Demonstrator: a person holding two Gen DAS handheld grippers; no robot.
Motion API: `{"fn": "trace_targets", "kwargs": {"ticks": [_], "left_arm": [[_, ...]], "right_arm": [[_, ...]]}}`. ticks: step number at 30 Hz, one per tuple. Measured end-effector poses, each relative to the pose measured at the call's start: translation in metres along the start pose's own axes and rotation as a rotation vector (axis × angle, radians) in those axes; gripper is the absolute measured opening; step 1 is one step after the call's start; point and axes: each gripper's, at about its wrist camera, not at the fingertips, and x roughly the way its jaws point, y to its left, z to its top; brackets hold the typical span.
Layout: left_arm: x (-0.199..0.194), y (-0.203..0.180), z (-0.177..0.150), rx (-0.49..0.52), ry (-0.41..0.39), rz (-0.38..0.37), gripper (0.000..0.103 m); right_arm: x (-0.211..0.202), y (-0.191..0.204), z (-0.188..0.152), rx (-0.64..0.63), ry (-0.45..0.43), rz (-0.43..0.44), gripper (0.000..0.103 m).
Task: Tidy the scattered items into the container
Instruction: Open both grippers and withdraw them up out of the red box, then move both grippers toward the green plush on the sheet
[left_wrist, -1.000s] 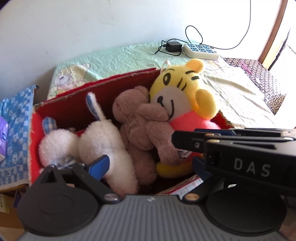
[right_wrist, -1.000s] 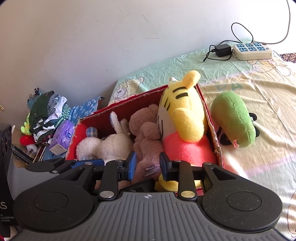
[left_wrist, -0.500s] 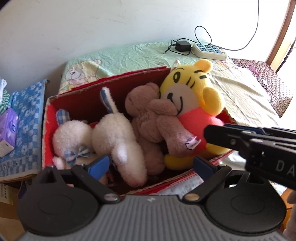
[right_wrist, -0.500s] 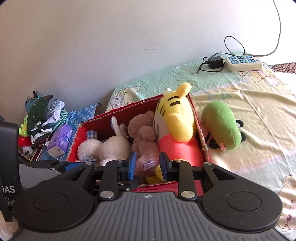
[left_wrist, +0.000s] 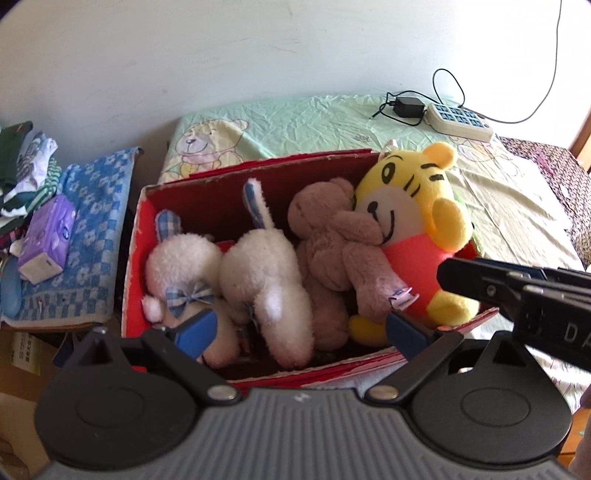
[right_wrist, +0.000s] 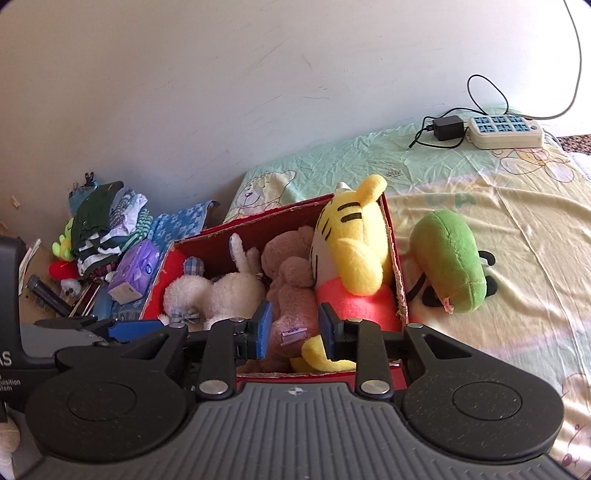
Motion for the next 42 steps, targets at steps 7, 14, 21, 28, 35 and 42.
{"fn": "trace_targets", "kwargs": {"ticks": [7, 14, 21, 28, 35, 42], "left_arm": [[-0.015, -0.026, 0.005, -0.057, -0.035, 0.073, 0.098], [-0.028, -0.065, 0.009, -0.087, -0.060, 0.105, 0.098], [-0.030, -0.114, 0.011, -0.082, -0.090, 0.090, 0.098], [-0.017, -0.157, 0.013, -0.061, -0.070, 0.042, 0.098], [-0.003, -0.195, 0.021, -0.014, -0.048, 0.008, 0.098], [0.015, -0.218, 0.025, 0.017, -0.018, -0.020, 0.098]], "right_arm": [[-0.019, -0.029, 0.013, -0.026, 0.010, 0.068, 0.029], [-0.034, -0.066, 0.024, -0.034, 0.012, 0.102, 0.029], [-0.046, -0.113, 0.026, -0.040, 0.034, 0.084, 0.029], [-0.050, -0.160, 0.023, 0.004, 0.066, 0.056, 0.030], [-0.054, -0.195, 0.022, 0.054, 0.070, 0.034, 0.030], [-0.055, -0.219, 0.023, 0.086, 0.074, 0.006, 0.031]]}}
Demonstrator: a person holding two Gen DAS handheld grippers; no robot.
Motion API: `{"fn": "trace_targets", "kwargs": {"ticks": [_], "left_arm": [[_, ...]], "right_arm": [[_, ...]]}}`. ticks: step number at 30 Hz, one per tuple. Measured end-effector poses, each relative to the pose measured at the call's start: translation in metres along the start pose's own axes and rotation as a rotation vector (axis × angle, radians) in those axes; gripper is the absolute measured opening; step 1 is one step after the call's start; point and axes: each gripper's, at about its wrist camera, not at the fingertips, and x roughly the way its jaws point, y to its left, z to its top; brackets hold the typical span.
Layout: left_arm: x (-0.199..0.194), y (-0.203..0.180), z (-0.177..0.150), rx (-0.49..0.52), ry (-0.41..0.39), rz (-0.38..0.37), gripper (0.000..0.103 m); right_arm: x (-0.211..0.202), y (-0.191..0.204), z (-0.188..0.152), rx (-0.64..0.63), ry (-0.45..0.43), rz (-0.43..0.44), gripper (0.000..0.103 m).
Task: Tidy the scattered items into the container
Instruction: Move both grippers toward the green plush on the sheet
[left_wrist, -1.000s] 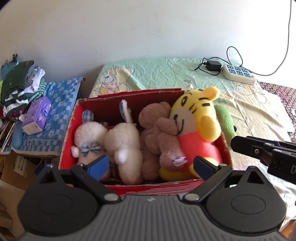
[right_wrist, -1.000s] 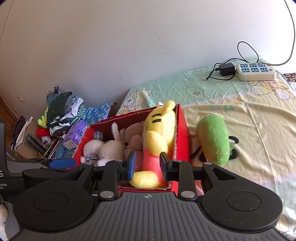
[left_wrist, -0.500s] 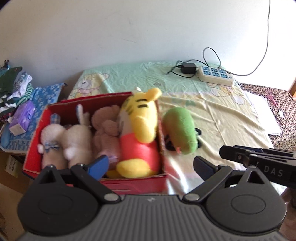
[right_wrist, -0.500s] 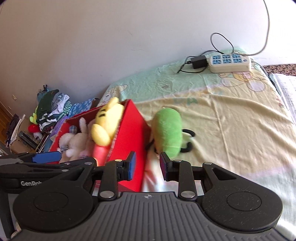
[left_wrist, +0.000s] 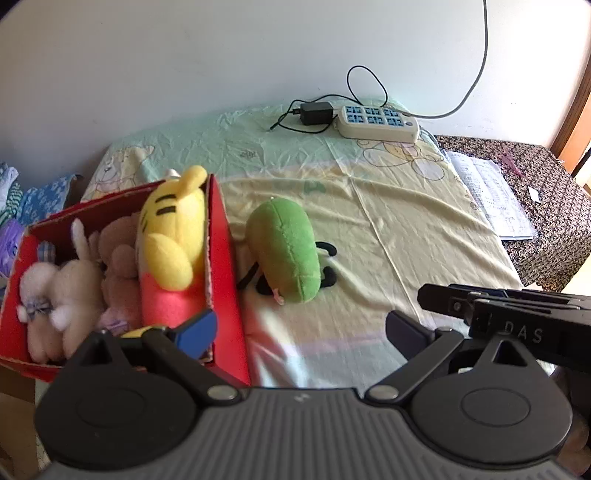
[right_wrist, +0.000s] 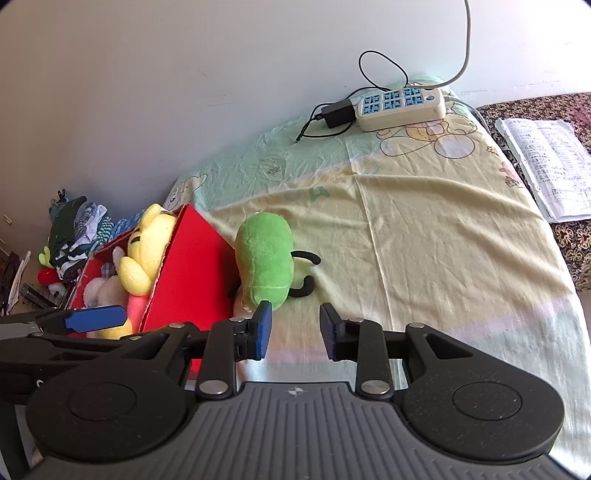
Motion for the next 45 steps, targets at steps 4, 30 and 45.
{"fn": "trace_targets", "kwargs": {"ticks": [4, 30, 45], "left_arm": [[0.014, -0.006, 0.000, -0.004, 0.024, -0.016, 0.098], [0.103, -0.033, 0.001, 0.061, 0.087, 0.007, 0.101], [0.136, -0.020, -0.001, 0.045, 0.095, -0.052, 0.101]], "right_arm": [[0.001, -0.009, 0.003, -0.011, -0.002, -0.026, 0.031], [0.081, -0.021, 0.067, -0.132, 0.164, 0.062, 0.038], [0.181, -0.009, 0.083, -0.137, 0.395, 0.236, 0.052]]}}
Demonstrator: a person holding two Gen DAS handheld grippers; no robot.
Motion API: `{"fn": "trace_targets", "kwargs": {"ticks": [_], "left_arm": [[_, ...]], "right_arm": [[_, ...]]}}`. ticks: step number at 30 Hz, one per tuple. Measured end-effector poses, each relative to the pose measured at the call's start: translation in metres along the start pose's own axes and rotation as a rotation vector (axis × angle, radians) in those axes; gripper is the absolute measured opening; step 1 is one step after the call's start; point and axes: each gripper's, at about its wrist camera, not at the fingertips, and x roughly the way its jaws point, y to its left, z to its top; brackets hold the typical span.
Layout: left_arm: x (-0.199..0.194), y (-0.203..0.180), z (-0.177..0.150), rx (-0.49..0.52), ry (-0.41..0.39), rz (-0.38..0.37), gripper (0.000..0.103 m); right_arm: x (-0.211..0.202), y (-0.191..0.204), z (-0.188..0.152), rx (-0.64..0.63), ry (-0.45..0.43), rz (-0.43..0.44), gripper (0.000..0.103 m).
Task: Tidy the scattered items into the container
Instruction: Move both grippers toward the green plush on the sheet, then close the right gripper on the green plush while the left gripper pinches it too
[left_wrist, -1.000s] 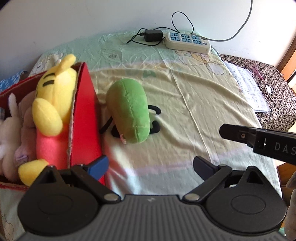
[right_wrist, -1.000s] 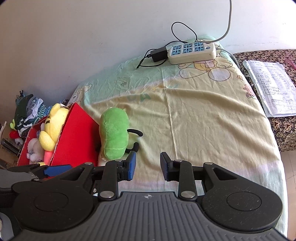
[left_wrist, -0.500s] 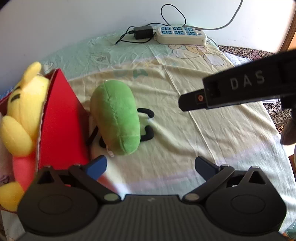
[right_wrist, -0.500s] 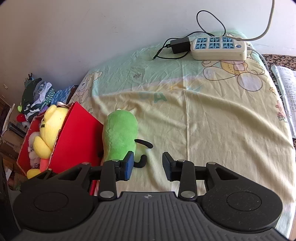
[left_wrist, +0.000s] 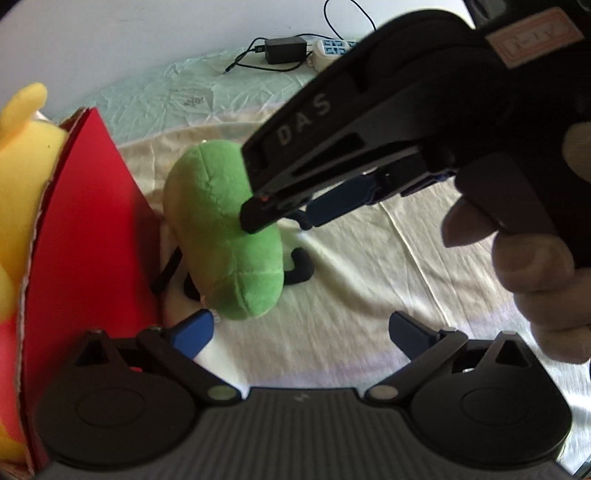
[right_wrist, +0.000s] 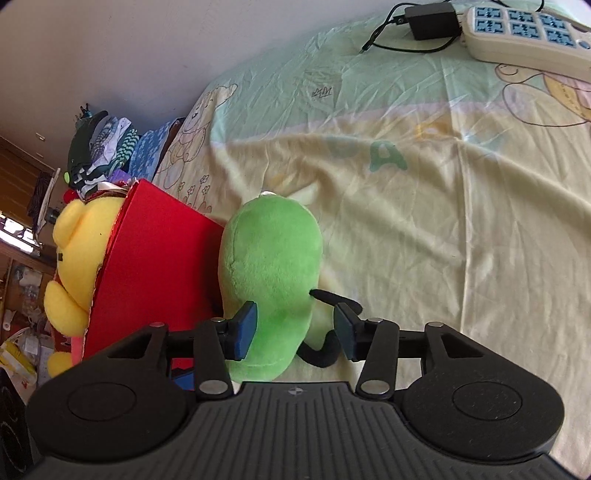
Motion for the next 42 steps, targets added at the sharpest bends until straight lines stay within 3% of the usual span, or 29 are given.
{"fn": "trace_targets", "kwargs": {"ticks": [3, 7, 8, 10, 15, 20, 27, 35, 38, 42], "left_arm": [[0.007, 0.002, 0.003, -0.001, 0.010, -0.005, 0.100], [0.015, 0.002, 0.008, 0.001, 0.029, -0.001, 0.099], [0.016, 0.002, 0.008, 0.000, 0.032, -0.003, 0.098], [0.018, 0.002, 0.009, 0.000, 0.039, -0.007, 0.098], [0.017, 0.002, 0.009, -0.008, 0.042, -0.026, 0.099], [0.004, -0.004, 0.007, -0.006, 0.022, -0.111, 0.099], [-0.019, -0.025, -0.012, 0.052, 0.018, -0.267, 0.099], [-0.049, -0.002, -0.044, -0.028, 0.000, -0.375, 0.100], [-0.054, 0.009, -0.058, -0.060, 0.007, -0.374, 0.100], [-0.059, 0.017, -0.073, -0.090, 0.014, -0.363, 0.100]], "right_arm": [[0.011, -0.003, 0.007, 0.010, 0.016, 0.051, 0.061], [0.019, -0.011, 0.012, 0.050, 0.042, 0.136, 0.063], [0.021, -0.013, 0.013, 0.065, 0.053, 0.162, 0.062], [0.022, -0.015, 0.012, 0.076, 0.063, 0.215, 0.050], [0.015, -0.015, 0.009, 0.081, 0.049, 0.222, 0.046], [-0.004, -0.012, 0.002, 0.043, 0.010, 0.178, 0.045], [-0.042, -0.010, -0.023, -0.056, -0.010, -0.020, 0.045], [-0.061, 0.020, -0.074, -0.233, -0.006, -0.197, 0.045], [-0.062, 0.030, -0.089, -0.258, -0.016, -0.202, 0.047], [-0.065, 0.041, -0.099, -0.230, -0.023, -0.120, 0.046]]}}
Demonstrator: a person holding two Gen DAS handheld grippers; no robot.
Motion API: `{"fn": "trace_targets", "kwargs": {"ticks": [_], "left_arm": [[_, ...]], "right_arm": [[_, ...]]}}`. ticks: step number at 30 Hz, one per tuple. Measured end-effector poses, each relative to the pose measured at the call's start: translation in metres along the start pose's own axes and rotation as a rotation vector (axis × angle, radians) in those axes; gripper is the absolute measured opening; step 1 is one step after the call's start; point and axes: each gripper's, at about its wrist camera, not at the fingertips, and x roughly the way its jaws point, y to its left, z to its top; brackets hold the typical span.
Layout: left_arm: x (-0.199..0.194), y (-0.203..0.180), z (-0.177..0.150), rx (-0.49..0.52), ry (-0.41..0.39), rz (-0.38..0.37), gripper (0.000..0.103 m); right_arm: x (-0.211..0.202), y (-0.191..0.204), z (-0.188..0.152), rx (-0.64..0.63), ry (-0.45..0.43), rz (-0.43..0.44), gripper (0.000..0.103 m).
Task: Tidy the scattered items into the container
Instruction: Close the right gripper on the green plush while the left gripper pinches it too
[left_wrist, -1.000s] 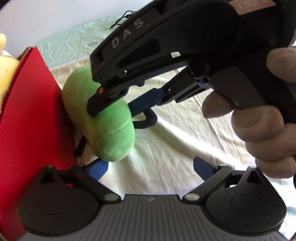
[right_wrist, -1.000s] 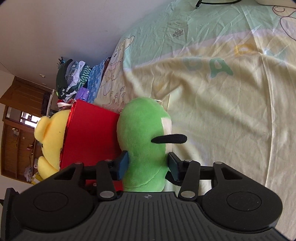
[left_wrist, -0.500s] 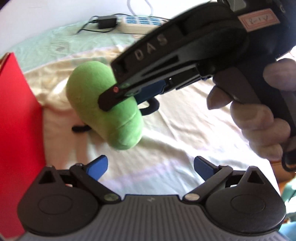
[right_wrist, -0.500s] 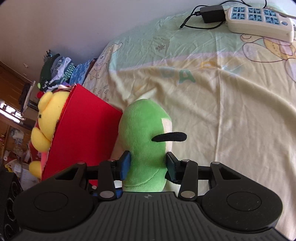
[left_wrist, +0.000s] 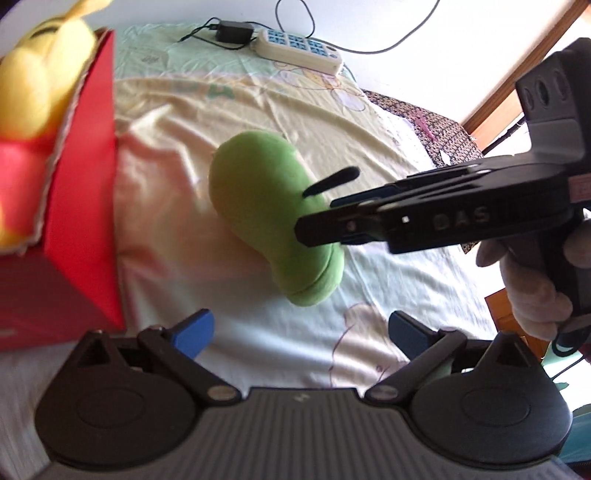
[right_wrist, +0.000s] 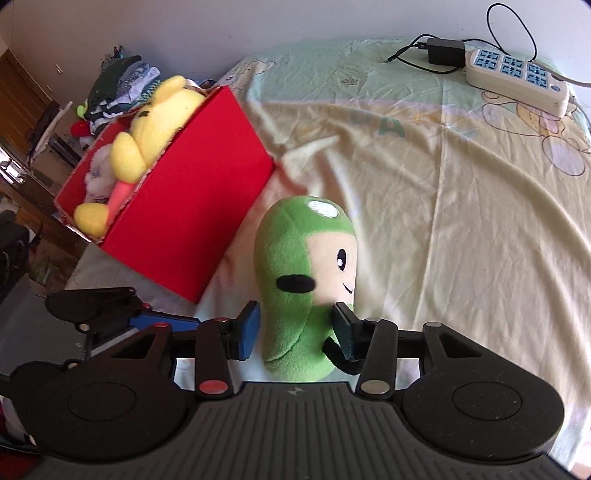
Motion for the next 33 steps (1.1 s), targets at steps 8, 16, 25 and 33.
{"fn": "trace_targets", "kwargs": {"ticks": [8, 16, 25, 33], "left_arm": [[0.008, 0.005, 0.005, -0.032, -0.022, 0.016, 0.100], [0.024, 0.018, 0.004, -0.108, 0.007, 0.008, 0.100], [0.033, 0.030, 0.011, -0.197, 0.006, -0.007, 0.099], [0.037, 0.035, 0.012, -0.215, 0.027, -0.012, 0.091]], "right_arm": [[-0.011, -0.018, 0.005, 0.243, -0.141, 0.116, 0.046], [0.026, -0.033, -0.002, 0.322, -0.084, 0.136, 0.046], [0.057, -0.031, -0.007, 0.400, -0.025, 0.301, 0.057], [0.063, -0.031, -0.012, 0.435, 0.007, 0.360, 0.052]]}}
